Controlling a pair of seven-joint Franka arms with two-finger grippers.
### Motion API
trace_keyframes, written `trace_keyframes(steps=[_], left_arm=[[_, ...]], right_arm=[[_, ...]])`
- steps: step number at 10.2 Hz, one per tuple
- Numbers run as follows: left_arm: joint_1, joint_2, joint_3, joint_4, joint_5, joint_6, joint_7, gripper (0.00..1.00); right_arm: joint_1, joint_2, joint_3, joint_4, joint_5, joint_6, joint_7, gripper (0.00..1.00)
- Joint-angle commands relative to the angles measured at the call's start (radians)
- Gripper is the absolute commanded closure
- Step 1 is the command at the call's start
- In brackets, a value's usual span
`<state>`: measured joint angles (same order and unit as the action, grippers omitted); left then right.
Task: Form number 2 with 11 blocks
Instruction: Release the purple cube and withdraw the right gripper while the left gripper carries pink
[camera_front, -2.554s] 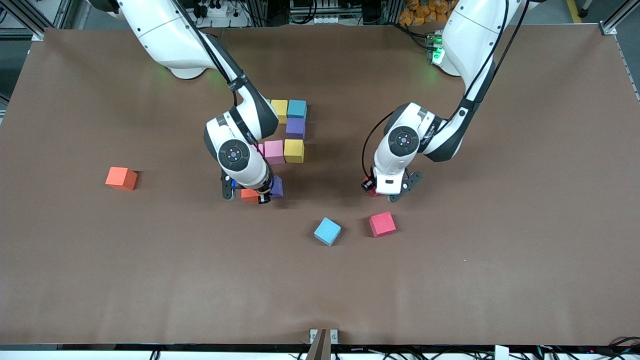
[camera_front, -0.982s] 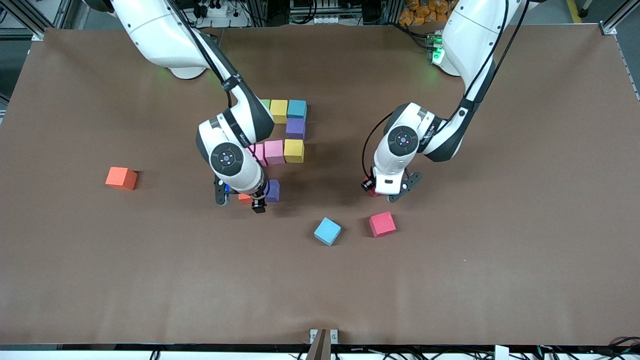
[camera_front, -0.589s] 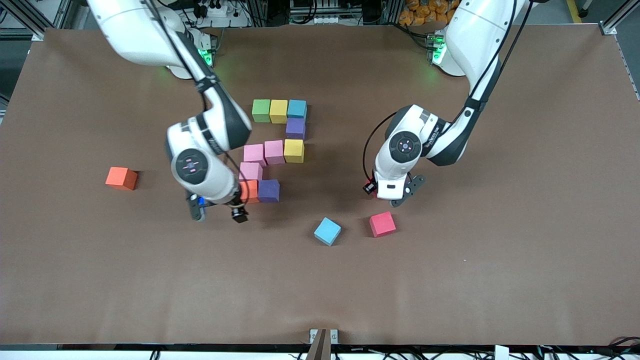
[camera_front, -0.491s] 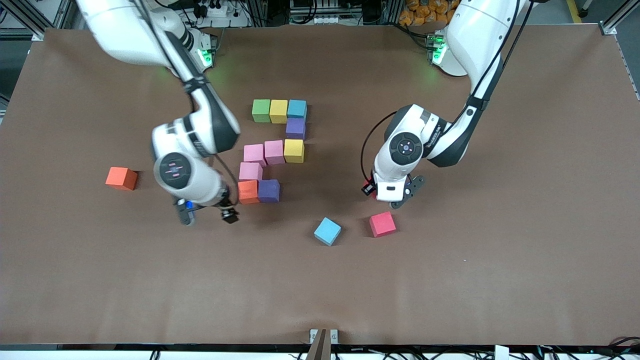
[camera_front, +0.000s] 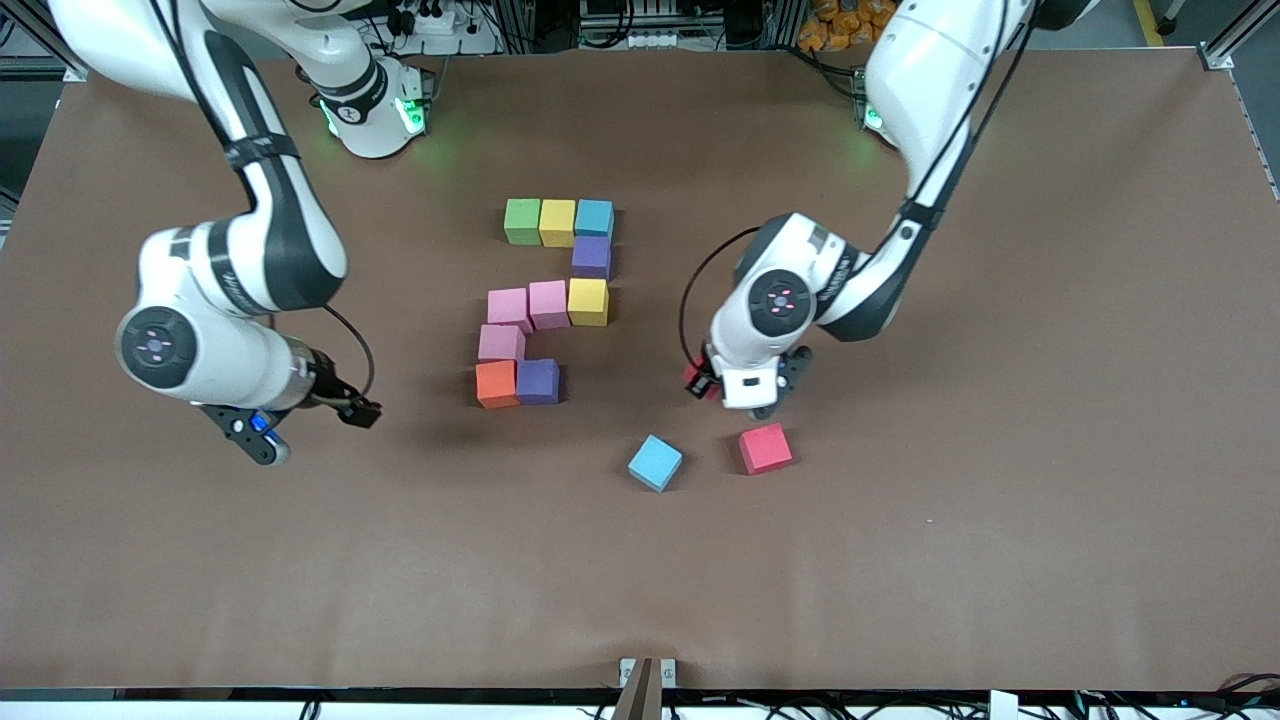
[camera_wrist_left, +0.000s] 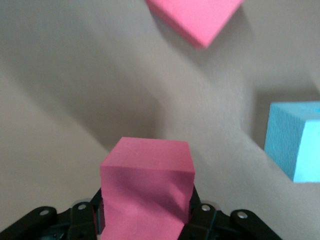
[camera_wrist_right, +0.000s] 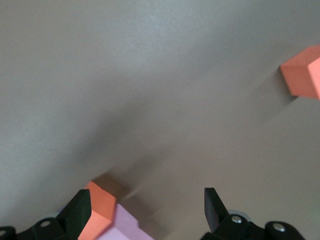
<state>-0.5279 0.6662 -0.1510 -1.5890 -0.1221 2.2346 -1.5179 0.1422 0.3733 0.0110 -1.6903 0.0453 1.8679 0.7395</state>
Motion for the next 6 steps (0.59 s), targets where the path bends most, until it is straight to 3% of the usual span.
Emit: trace_keyframes(steps=[1,4,6], left_arm=[[-0.020,0.050,0.007,0.098,-0.027,-0.018,-0.109,1.00],[-0.101,0.136,0.013,0.204,-0.028,-0.009,-0.275,1.00],[-0.116,0.196,0.016,0.271,-0.027,0.061,-0.373,1.00]], right_arm=[[-0.067,-0.083,-0.002,-0.049,-0.004,-0.045,-0.287,0.00],[-0.119,-0.183,-0.048,-0.123,-0.002,-0.036,-0.642,0.00],[-0.122,-0.246,-0.062,-0.132,-0.002,-0.026,-0.753,0.00]])
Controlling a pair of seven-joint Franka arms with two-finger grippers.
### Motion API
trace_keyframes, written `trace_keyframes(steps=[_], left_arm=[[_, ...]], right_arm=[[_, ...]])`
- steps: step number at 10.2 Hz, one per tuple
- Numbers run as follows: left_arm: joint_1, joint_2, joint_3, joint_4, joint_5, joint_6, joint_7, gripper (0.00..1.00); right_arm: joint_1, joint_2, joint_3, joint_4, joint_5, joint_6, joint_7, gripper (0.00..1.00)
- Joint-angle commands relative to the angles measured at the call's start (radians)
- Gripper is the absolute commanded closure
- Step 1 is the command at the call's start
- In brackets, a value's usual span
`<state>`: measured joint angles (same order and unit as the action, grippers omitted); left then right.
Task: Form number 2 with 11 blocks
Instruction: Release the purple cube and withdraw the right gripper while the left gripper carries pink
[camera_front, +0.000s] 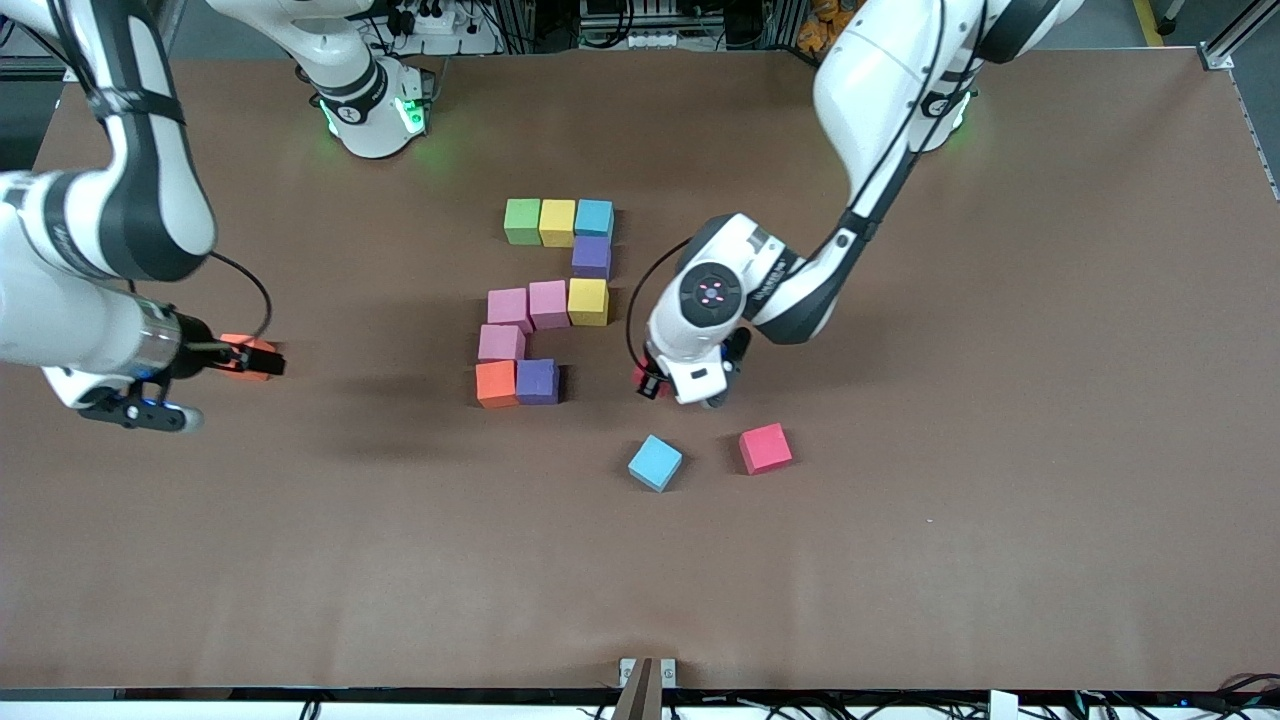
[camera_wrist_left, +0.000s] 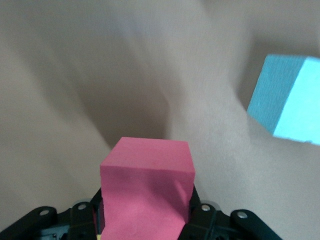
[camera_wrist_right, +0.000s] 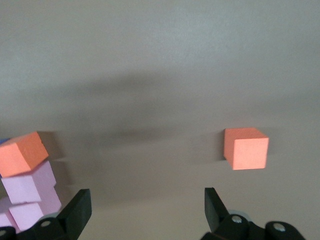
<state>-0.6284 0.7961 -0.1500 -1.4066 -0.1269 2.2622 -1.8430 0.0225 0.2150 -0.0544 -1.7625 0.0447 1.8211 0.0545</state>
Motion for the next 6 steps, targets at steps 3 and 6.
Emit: trace_keyframes(steps=[3,6], left_arm=[[-0.057,0.094,0.021,0.110,-0.022,0.123,-0.157,1.00],[-0.125,0.117,0.066,0.129,-0.022,0.203,-0.330,1.00]], right_arm=[[-0.003,-0.166,0.008,-0.042,-0.012,0.047,-0.096,0.00],[-0.013,-0.183,0.011,0.029,-0.014,-0.008,-0.134,0.00]])
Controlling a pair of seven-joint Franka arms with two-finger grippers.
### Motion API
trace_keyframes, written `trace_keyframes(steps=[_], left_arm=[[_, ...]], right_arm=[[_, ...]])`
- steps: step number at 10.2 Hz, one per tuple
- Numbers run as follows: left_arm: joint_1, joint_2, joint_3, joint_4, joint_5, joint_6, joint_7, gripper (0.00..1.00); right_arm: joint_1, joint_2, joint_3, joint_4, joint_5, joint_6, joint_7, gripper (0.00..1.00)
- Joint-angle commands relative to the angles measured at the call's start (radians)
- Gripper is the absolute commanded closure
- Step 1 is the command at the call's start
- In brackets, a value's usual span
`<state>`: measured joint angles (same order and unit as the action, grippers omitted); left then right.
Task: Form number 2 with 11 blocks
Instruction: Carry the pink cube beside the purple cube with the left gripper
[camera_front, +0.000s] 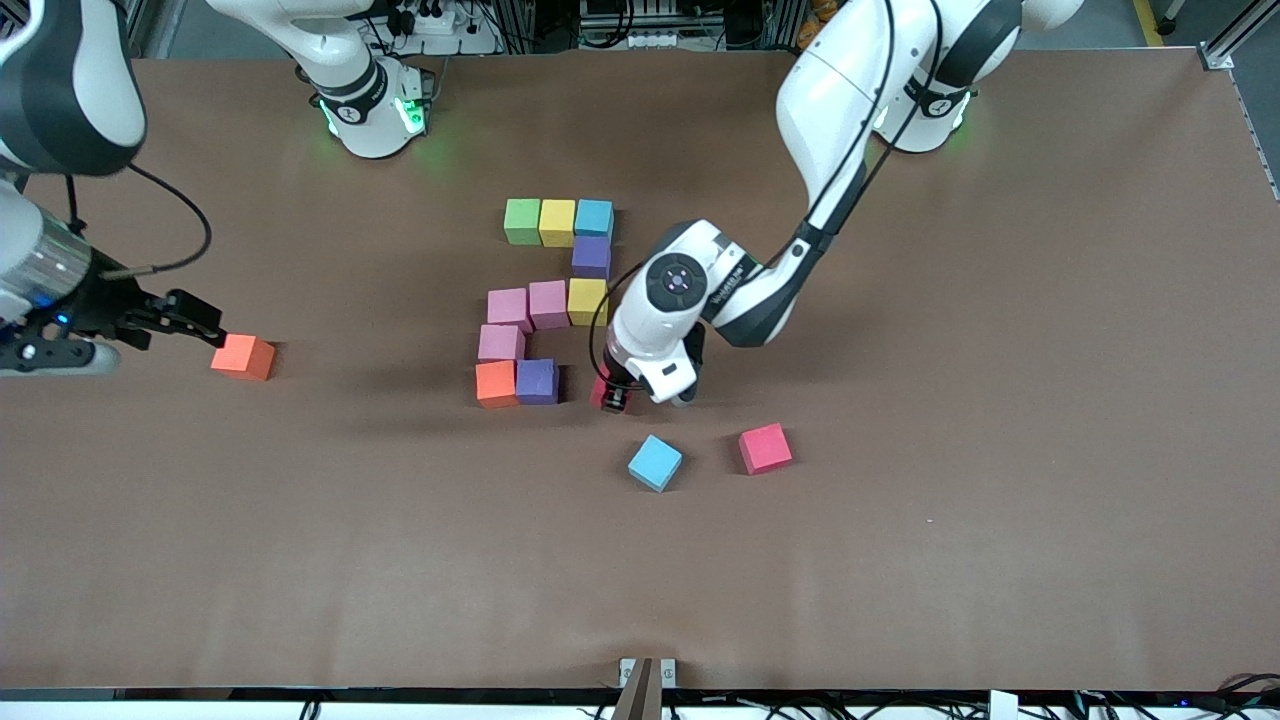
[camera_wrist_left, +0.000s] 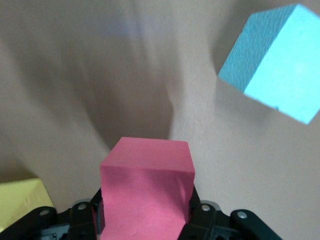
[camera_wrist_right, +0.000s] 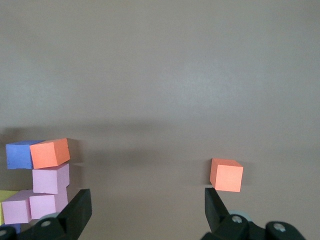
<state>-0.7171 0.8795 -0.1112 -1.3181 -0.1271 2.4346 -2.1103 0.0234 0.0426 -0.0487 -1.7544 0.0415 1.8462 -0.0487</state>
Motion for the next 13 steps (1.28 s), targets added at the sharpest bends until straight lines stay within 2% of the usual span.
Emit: trace_keyframes(steps=[1,5,7,13], left_arm=[[-0.047,0.038,0.031,0.040,-0.022,0.059,-0.110,1.00],[-0.050,0.053,0.031,0.040,-0.023,0.112,-0.227,1.00],[-0.070,0.061,0.031,0.040,-0.023,0.121,-0.249,1.00],[-0.076,0.085,0.030,0.040,-0.023,0.155,-0.269,1.00]], right_arm=[[-0.028,-0.010,0.010,0.039,-0.009,-0.071,-0.028,0.00],[-0.045,-0.003,0.010,0.131,-0.011,-0.183,-0.010,0.00],[-0.045,0.008,0.009,0.177,-0.009,-0.218,0.065,0.00],[-0.033,0.014,0.007,0.185,-0.026,-0.243,0.073,0.00]])
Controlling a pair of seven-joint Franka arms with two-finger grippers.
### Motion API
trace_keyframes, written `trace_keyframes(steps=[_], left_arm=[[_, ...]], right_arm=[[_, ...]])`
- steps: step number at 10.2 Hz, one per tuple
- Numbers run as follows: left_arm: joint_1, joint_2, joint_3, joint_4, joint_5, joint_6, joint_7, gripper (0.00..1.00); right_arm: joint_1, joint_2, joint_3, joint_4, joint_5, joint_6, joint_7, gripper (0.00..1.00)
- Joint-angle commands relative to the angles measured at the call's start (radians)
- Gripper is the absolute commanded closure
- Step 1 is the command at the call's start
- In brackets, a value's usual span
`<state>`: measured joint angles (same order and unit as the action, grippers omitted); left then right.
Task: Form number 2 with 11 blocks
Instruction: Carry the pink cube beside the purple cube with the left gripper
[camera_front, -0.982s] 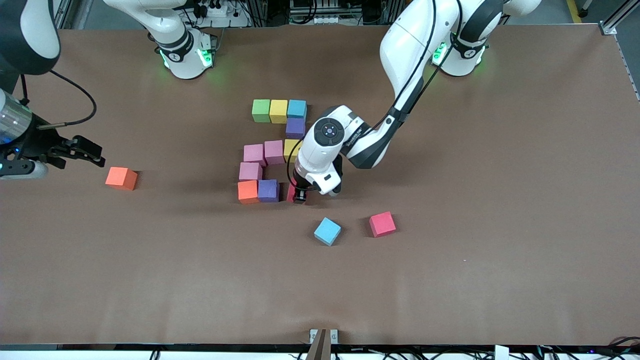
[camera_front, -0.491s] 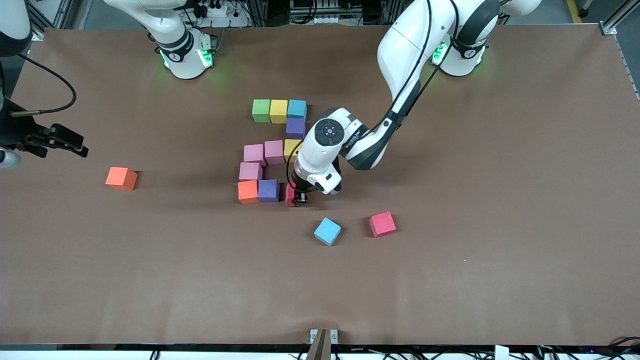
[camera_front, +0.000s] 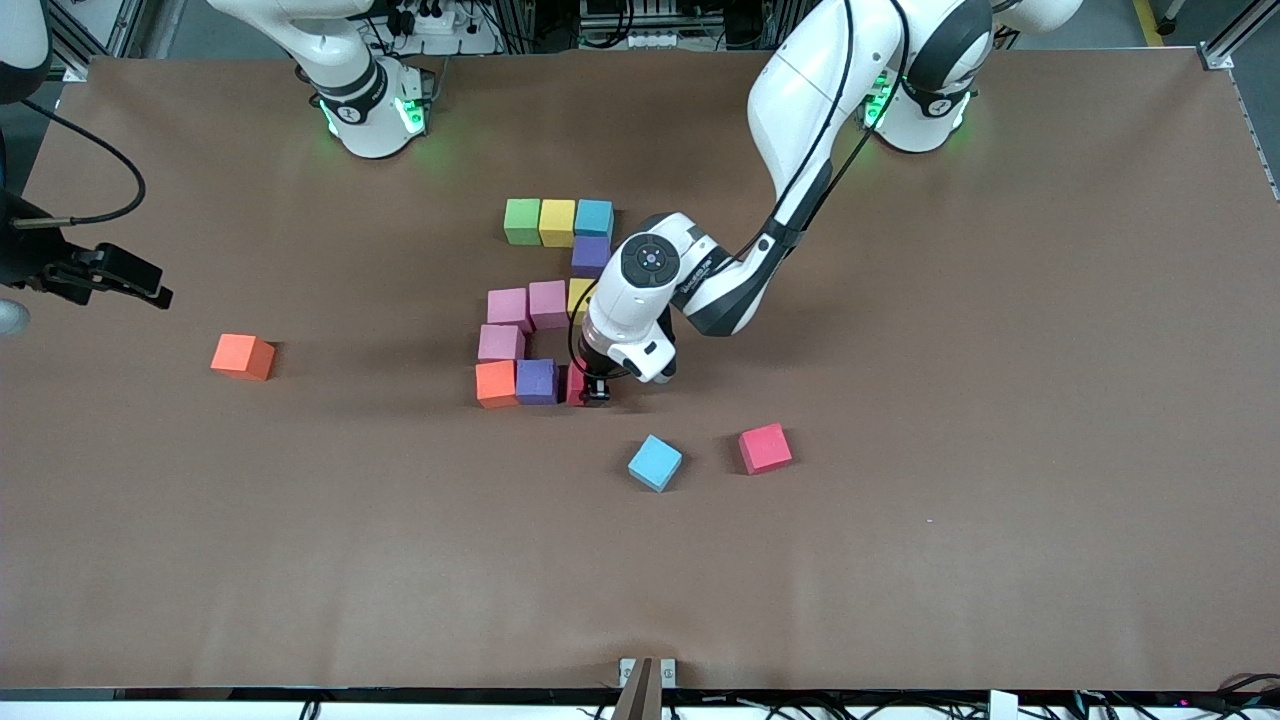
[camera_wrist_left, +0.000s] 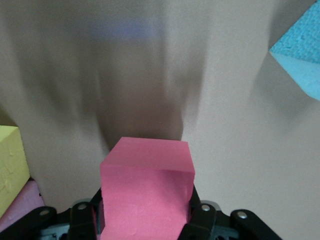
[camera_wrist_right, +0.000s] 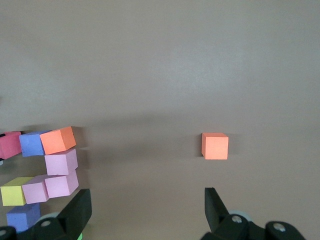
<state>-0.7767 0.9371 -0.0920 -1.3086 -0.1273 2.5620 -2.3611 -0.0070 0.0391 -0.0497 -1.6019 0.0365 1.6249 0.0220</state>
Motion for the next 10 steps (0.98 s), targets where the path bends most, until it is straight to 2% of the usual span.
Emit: trace_keyframes(steps=[1,10], left_arm=[[-0.021,0.028,0.011,0.031,-0.023,0.033,-0.026,1.00],[-0.038,0.046,0.014,0.031,-0.021,0.050,-0.032,0.99]], right_arm=[[0.004,0.018,0.010,0.034,-0.023,-0.022,0.004,0.00],[0.025,0.030,0.011,0.037,-0.023,-0.020,0.012,0.00]])
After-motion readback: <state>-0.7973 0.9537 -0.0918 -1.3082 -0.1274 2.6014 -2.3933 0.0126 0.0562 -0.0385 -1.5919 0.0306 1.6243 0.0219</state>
